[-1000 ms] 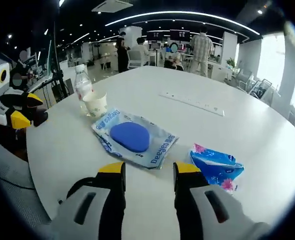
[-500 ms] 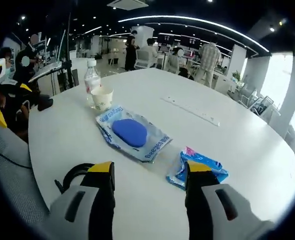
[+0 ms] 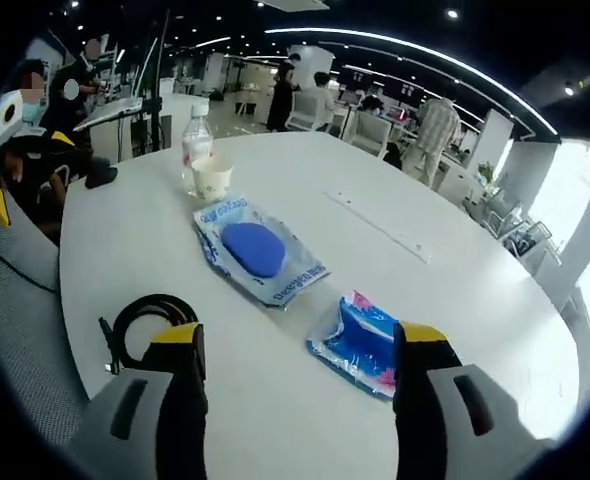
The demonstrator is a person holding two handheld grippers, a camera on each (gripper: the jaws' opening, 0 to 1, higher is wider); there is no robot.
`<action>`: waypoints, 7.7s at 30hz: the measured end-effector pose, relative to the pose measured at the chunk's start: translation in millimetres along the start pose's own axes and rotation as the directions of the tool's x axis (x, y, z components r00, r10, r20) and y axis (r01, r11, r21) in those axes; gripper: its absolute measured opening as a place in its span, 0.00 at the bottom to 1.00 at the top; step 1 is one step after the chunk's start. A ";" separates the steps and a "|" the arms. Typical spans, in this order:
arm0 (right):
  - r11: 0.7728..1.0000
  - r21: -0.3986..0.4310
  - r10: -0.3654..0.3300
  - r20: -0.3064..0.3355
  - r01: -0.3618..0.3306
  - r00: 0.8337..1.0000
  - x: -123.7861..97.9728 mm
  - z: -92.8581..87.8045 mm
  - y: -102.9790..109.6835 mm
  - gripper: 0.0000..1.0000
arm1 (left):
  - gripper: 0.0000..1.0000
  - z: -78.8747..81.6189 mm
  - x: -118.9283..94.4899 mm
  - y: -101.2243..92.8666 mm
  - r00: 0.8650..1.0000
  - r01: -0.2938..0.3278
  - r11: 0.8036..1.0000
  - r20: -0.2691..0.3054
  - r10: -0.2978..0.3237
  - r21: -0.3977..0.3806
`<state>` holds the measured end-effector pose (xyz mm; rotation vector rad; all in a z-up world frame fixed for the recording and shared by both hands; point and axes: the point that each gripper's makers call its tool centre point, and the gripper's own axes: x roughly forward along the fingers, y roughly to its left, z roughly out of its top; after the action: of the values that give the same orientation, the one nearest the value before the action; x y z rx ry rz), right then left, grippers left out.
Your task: Arrange the tabletop items into an orderly group along one side of the table until the central work area is clear of visible clutter.
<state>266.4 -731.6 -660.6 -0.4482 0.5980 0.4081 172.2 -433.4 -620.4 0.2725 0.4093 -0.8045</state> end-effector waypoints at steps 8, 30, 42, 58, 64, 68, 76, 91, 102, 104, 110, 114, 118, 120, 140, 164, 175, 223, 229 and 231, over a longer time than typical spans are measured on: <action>0.995 -0.091 0.036 -0.050 -0.041 0.998 -2.8 -8.2 -3.2 0.95 | 1.00 -3.2 3.6 -1.7 1.000 0.008 1.000 -0.001 -0.008 -0.028; 0.964 -0.250 0.070 -0.108 -0.096 0.992 3.2 -9.5 -14.3 0.98 | 1.00 -16.3 8.5 -1.6 0.999 0.015 1.000 -0.033 -0.016 -0.007; 0.916 -0.370 0.101 -0.157 -0.153 0.982 12.5 -6.6 -28.8 0.86 | 0.97 -25.0 9.2 0.9 0.997 0.012 1.000 -0.073 -0.012 -0.005; 0.881 -0.430 0.110 -0.216 -0.195 0.970 26.4 -12.8 -42.3 0.74 | 0.96 -24.7 8.5 7.3 0.998 -0.018 0.999 -0.063 0.016 -0.034; 0.867 -0.456 0.097 -0.243 -0.202 0.965 36.1 -17.9 -49.1 0.70 | 0.96 -26.7 8.7 8.2 0.997 -0.022 0.999 -0.074 0.019 -0.032; 0.844 -0.489 0.094 -0.271 -0.221 0.958 43.0 -25.4 -50.9 0.67 | 0.95 -26.7 9.0 7.6 0.997 -0.017 0.999 -0.076 0.015 -0.028; 0.774 -0.566 0.094 -0.341 -0.285 0.935 57.2 -40.6 -50.7 0.54 | 0.94 -31.3 9.8 8.2 0.995 -0.019 1.000 -0.100 0.017 -0.019; 0.741 -0.579 0.090 -0.416 -0.340 0.905 85.7 -56.3 -59.2 0.45 | 0.91 -36.1 9.6 11.0 0.992 -0.025 0.999 -0.125 0.022 -0.027; 0.691 -0.613 0.087 -0.456 -0.384 0.886 98.8 -72.6 -59.3 0.36 | 0.91 -32.6 8.5 19.1 0.993 -0.064 0.997 -0.104 0.060 -0.034; 0.677 -0.625 0.082 -0.462 -0.389 0.883 99.1 -74.4 -59.8 0.27 | 0.91 -33.8 8.7 19.3 0.992 -0.065 0.997 -0.110 0.061 -0.036; 0.665 -0.644 0.071 -0.452 -0.380 0.889 100.1 -76.6 -61.2 0.14 | 0.88 -31.8 8.0 19.3 0.993 -0.066 0.997 -0.098 0.062 -0.032; 0.656 -0.665 0.055 -0.430 -0.357 0.901 100.4 -73.2 -65.2 0.01 | 0.87 -33.4 8.3 18.7 0.992 -0.063 0.998 -0.107 0.060 -0.031; 0.671 -0.654 0.058 -0.424 -0.349 0.904 99.2 -72.1 -66.0 0.00 | 0.86 -32.4 7.9 19.0 0.993 -0.065 0.997 -0.102 0.061 -0.032; 0.667 -0.659 0.059 -0.420 -0.349 0.905 97.5 -71.2 -65.6 0.00 | 0.86 -33.0 7.8 19.2 0.993 -0.066 0.997 -0.104 0.062 -0.031; 0.668 -0.677 0.039 -0.383 -0.309 0.923 84.8 -54.5 -71.6 0.00 | 0.85 -30.3 7.0 19.8 0.994 -0.070 0.997 -0.090 0.067 -0.032; 0.660 -0.671 0.078 -0.387 -0.339 0.919 97.3 -45.3 -53.6 0.00 | 0.84 -28.1 7.2 21.6 0.994 -0.080 0.996 -0.082 0.077 -0.040; 0.677 -0.645 0.086 -0.408 -0.354 0.909 106.8 -55.1 -48.1 0.00 | 0.84 -29.6 7.7 19.3 0.994 -0.066 0.997 -0.087 0.062 -0.047; 0.936 -0.331 0.047 -0.222 -0.121 0.974 57.8 -8.0 -35.8 0.50 | 0.85 -21.5 9.4 10.1 0.999 -0.020 0.999 -0.049 0.018 -0.046; 0.944 -0.312 0.039 -0.208 -0.104 0.977 43.9 -7.2 -29.1 0.53 | 0.86 -20.6 9.6 8.0 0.999 -0.011 0.999 -0.045 0.009 -0.043; 0.945 -0.310 0.036 -0.202 -0.099 0.979 40.6 -7.5 -27.4 0.54 | 0.86 -20.5 9.5 8.3 0.999 -0.012 0.999 -0.044 0.010 -0.044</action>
<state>307.0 -748.5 -683.3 -0.7861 0.7422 0.5347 179.1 -426.0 -642.2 0.2514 0.4656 -0.7791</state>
